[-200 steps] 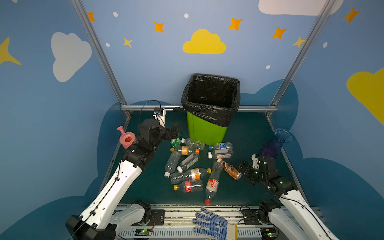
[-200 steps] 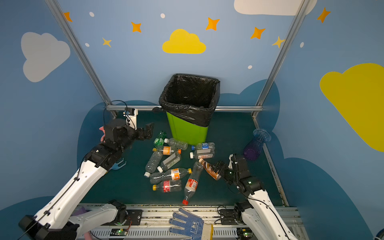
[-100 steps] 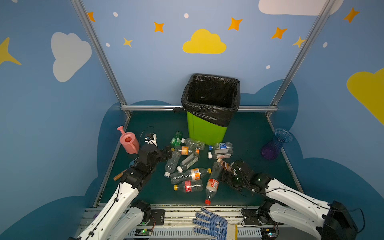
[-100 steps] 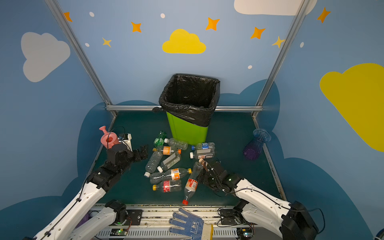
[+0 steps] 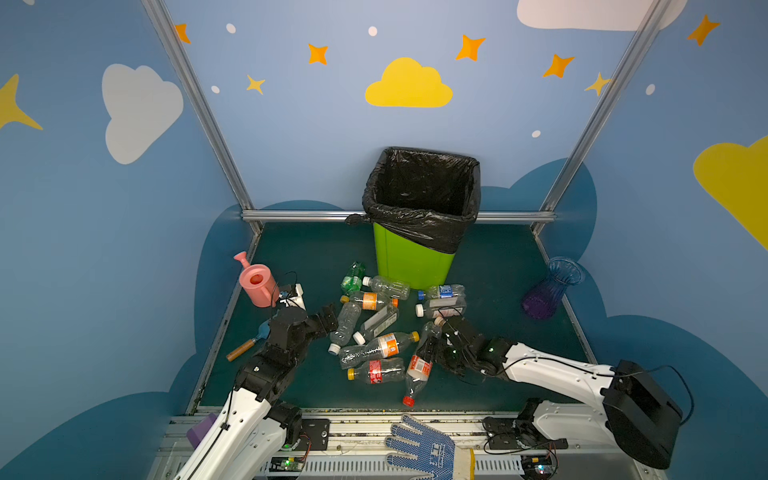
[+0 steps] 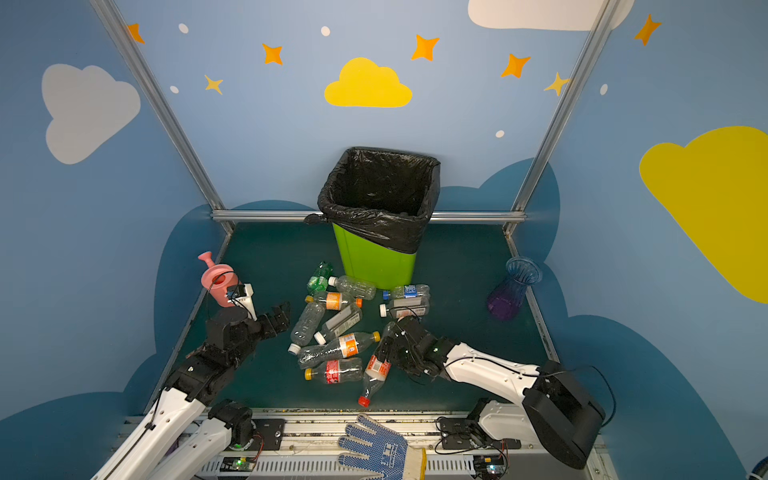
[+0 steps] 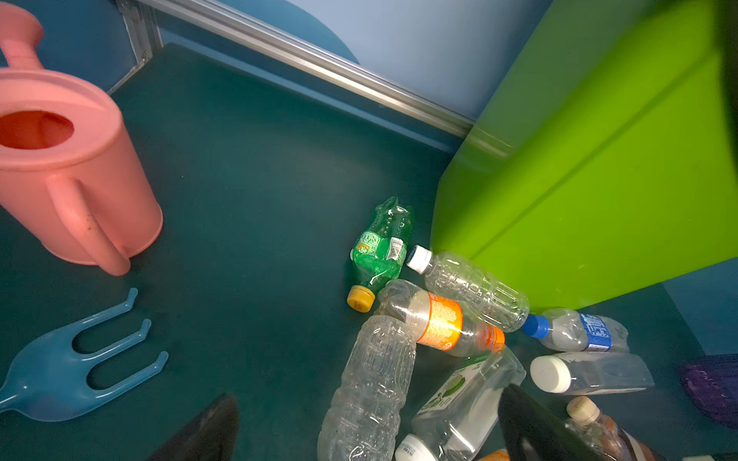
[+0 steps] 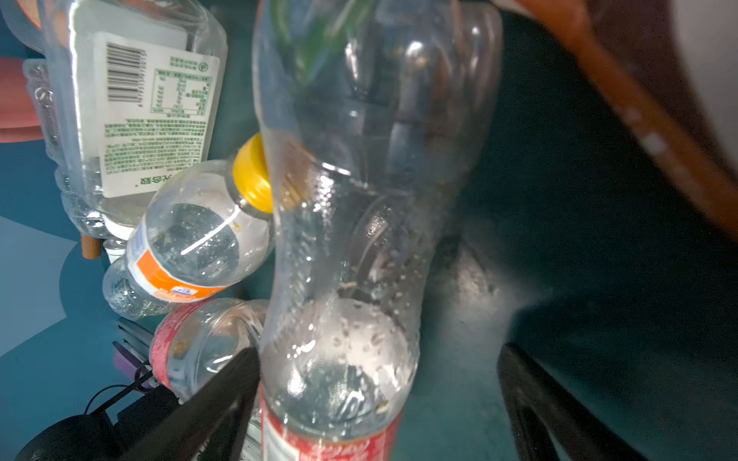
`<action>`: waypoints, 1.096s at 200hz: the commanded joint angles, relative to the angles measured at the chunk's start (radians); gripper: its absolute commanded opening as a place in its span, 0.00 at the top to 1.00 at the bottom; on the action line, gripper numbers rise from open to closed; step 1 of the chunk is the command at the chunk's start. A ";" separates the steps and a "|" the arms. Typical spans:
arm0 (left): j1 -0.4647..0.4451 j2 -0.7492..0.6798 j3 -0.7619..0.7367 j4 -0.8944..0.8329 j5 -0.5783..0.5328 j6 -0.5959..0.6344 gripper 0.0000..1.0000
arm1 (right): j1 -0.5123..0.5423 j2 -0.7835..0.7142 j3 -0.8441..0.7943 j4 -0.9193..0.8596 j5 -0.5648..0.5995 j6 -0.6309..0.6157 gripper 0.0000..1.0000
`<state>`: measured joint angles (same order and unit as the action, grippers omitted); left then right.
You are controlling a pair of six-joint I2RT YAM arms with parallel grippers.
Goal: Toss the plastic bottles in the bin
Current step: 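Close the right gripper on the clear red-labelled bottle in the pile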
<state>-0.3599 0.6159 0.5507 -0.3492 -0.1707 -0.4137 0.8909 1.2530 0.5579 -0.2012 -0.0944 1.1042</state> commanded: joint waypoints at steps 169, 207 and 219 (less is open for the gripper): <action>0.006 -0.013 -0.014 -0.033 0.004 -0.058 0.00 | -0.019 0.134 0.103 0.044 -0.046 0.001 0.45; 0.006 0.012 -0.023 -0.029 -0.015 -0.078 0.00 | -0.050 0.023 0.185 -0.074 0.002 -0.072 0.46; 0.007 0.023 -0.028 -0.027 -0.024 -0.089 0.00 | -0.070 -0.024 0.221 -0.133 0.027 -0.100 0.46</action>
<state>-0.3599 0.6224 0.5434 -0.3645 -0.1707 -0.4778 0.8532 1.3270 0.6918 -0.2256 -0.1238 1.0737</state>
